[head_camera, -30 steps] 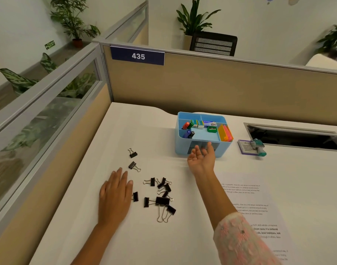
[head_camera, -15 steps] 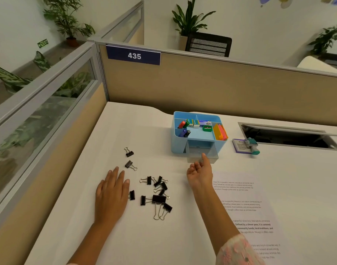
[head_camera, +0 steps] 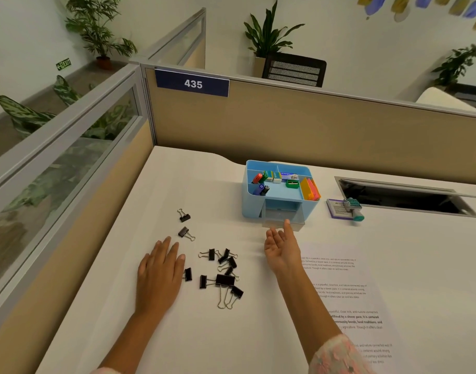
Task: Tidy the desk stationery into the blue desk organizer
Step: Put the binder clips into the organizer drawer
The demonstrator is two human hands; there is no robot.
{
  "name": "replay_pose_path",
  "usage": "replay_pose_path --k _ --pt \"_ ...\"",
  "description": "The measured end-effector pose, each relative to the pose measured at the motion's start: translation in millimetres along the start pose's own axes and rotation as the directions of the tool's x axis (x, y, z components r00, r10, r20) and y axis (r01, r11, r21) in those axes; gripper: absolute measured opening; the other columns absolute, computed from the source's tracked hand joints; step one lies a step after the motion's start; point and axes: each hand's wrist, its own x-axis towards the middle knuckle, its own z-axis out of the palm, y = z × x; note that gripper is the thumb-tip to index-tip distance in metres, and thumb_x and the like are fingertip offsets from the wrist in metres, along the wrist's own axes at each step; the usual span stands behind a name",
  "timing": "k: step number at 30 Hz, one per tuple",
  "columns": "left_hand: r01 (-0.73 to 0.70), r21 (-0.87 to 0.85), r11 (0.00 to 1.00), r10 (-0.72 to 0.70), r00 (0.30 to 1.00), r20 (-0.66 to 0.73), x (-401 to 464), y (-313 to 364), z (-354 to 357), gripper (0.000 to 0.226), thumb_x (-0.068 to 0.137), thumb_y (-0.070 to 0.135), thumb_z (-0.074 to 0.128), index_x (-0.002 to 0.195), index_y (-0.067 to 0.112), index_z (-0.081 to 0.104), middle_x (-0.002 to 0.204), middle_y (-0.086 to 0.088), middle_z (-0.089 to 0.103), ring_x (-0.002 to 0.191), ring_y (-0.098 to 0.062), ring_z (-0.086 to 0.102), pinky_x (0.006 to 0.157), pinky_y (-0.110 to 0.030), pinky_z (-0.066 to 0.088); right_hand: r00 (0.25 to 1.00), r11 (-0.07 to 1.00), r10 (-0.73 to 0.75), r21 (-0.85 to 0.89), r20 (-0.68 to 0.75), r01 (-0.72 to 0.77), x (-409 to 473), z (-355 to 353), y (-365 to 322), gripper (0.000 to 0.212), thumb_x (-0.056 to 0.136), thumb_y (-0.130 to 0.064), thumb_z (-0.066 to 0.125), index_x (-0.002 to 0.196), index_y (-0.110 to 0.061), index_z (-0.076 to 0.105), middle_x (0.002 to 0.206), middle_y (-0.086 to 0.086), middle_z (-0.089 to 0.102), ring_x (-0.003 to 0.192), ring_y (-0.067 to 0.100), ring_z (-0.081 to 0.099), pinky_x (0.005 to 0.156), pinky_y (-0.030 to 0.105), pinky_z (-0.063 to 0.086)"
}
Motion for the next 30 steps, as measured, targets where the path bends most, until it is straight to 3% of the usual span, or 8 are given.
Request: replay_pose_path --k 2,5,8,10,17,22,25,30 --pt "-0.027 -0.048 0.999 0.026 0.999 -0.025 -1.2 -3.1 0.8 0.053 0.093 0.045 0.026 0.126 0.016 0.057 0.139 -0.003 0.050 0.129 -0.024 0.044 0.103 -0.044 0.034 1.000 0.999 -0.018 -0.044 0.003 0.018 -5.1 -5.0 5.9 0.042 0.085 -0.035 0.066 0.112 -0.009 0.049 0.095 0.010 0.062 0.099 0.023 0.063 0.083 0.029 0.052" --pt "-0.077 -0.145 0.986 0.064 0.994 -0.093 -4.5 -6.9 0.6 0.048 0.087 0.052 0.034 0.109 0.022 0.064 0.111 0.002 0.059 0.099 -0.022 0.056 0.082 -0.037 0.039 0.994 0.932 -0.111 -0.346 0.023 0.112 -16.8 -16.2 23.8 0.034 0.087 -0.036 0.063 0.101 -0.005 0.058 0.089 0.007 0.067 0.084 0.019 0.066 0.069 0.025 0.053" --pt "-0.117 -0.185 0.976 0.107 0.992 -0.066 -7.5 -10.1 0.9 0.048 0.078 0.062 0.041 0.098 0.026 0.066 0.094 0.011 0.054 0.086 -0.014 0.055 0.076 -0.033 0.036 0.932 0.660 -0.290 -0.660 0.217 0.359 -31.9 -37.9 47.5 0.021 0.083 -0.034 0.068 0.092 -0.016 0.065 0.081 0.004 0.067 0.068 0.012 0.061 0.059 0.027 0.054" --pt "-0.165 -0.164 0.973 0.165 0.986 -0.017 -11.2 -12.6 1.7 0.051 0.074 0.068 0.043 0.099 0.029 0.066 0.092 0.014 0.052 0.085 -0.010 0.052 0.077 -0.032 0.035 0.863 0.429 -0.322 -0.753 0.389 0.499 -41.7 -53.5 60.6 0.010 0.081 -0.031 0.070 0.089 -0.027 0.065 0.088 0.001 0.067 0.076 0.010 0.063 0.069 0.026 0.056" --pt "-0.195 -0.173 0.965 0.205 0.978 0.042 -23.4 -12.8 1.1 0.044 0.072 0.064 0.055 0.102 0.033 0.064 0.096 0.013 0.047 0.090 -0.007 0.051 0.081 -0.032 0.033 0.676 -0.189 -0.220 -0.711 0.703 0.677 -58.6 -84.3 87.8 0.052 0.077 -0.043 0.070 0.122 -0.019 0.059 0.104 -0.009 0.046 0.100 0.011 0.043 0.086 0.010 0.031" --pt "-0.151 -0.239 0.959 0.165 0.985 0.041 -29.5 -9.4 2.1 0.025 0.076 0.040 0.072 0.097 0.030 0.063 0.095 0.015 0.049 0.090 -0.005 0.054 0.081 -0.031 0.033 0.704 -0.255 -0.239 -0.743 0.668 0.618 -62.1 -77.3 93.0 0.043 0.080 -0.042 0.068 0.113 -0.017 0.060 0.102 -0.005 0.041 0.096 0.015 0.039 0.080 0.019 0.032" --pt "-0.141 -0.256 0.956 0.150 0.988 0.018 -35.4 -8.7 2.0 0.025 0.074 0.039 0.075 0.093 0.027 0.063 0.093 0.014 0.052 0.086 -0.004 0.056 0.080 -0.032 0.037 0.754 -0.246 -0.227 -0.785 0.617 0.568 -63.5 -70.5 91.2 0.022 0.083 -0.032 0.067 0.088 -0.013 0.059 0.094 -0.004 0.041 0.088 0.016 0.043 0.072 0.020 0.034" --pt "-0.132 -0.306 0.943 0.128 0.991 -0.032 -43.1 -5.8 -0.2 0.025 0.075 0.040 0.074 0.088 0.031 0.054 0.088 0.019 0.055 0.079 0.002 0.056 0.075 -0.029 0.038 0.801 -0.232 -0.221 -0.828 0.556 0.511 -66.2 -68.0 84.4 0.010 0.084 -0.017 0.065 0.088 -0.013 0.056 0.092 -0.002 0.050 0.087 0.018 0.052 0.076 0.024 0.043"
